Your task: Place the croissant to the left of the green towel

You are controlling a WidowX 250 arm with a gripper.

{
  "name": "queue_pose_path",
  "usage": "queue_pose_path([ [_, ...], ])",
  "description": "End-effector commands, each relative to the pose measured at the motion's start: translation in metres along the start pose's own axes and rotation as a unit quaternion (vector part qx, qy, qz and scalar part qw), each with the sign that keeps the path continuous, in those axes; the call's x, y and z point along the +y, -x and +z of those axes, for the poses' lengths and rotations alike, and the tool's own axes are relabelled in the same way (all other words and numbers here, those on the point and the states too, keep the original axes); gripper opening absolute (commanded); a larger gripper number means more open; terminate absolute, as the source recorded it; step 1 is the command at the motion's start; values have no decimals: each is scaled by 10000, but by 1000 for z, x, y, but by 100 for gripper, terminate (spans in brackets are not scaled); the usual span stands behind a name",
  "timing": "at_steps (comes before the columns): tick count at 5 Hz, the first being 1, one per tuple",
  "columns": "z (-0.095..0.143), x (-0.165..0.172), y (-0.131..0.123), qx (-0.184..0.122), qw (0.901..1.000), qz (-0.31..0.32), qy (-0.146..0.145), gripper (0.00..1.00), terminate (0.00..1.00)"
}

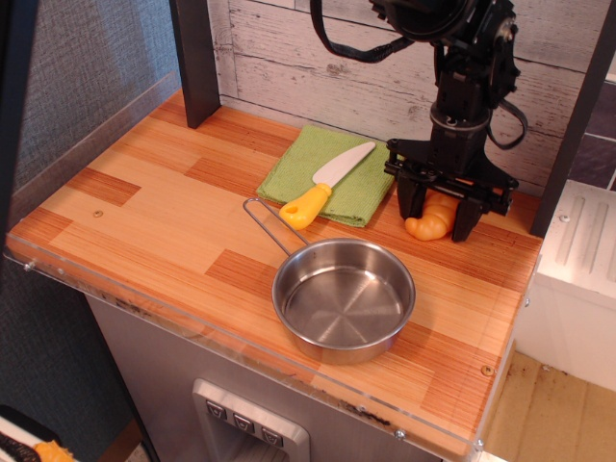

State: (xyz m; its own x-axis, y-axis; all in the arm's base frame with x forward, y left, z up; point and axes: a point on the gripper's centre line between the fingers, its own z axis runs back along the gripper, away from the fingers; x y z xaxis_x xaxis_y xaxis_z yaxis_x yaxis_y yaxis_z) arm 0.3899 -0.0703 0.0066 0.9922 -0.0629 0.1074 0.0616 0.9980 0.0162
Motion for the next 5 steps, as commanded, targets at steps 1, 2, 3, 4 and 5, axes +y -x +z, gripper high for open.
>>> queue_pose_path([
  [1, 16, 11, -2, -82, 9997, 78, 231, 0, 0],
  [2, 53, 15, -3, -267, 9984, 91, 490, 0, 0],
  [3, 104, 46, 3, -573, 9968, 297, 471, 0, 0],
  [4, 124, 93, 15, -694, 9954, 610, 253, 0, 0],
  [5, 118, 138, 28, -517, 9950, 844, -161, 0, 0],
])
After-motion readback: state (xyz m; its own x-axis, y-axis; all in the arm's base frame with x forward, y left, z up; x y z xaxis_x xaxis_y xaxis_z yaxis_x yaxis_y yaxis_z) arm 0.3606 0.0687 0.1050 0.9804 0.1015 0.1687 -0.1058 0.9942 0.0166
